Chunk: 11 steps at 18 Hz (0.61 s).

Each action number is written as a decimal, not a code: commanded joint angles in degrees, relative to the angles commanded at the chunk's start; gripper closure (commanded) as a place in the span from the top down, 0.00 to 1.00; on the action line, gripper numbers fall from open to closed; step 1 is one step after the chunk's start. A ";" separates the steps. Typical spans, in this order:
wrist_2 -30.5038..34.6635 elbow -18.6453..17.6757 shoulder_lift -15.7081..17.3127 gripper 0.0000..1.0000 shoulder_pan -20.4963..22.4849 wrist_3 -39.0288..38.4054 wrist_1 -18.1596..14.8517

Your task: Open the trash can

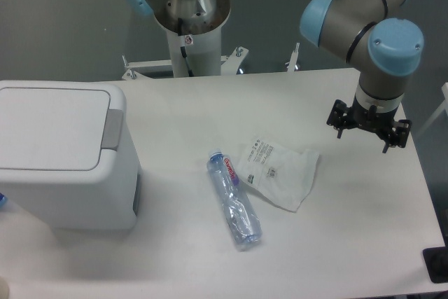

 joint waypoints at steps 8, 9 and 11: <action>-0.53 5.43 1.23 1.00 -0.88 -10.86 -8.14; -0.61 7.54 1.06 1.00 -1.92 -14.03 -11.83; -1.31 10.97 1.05 1.00 -3.69 -18.26 -18.52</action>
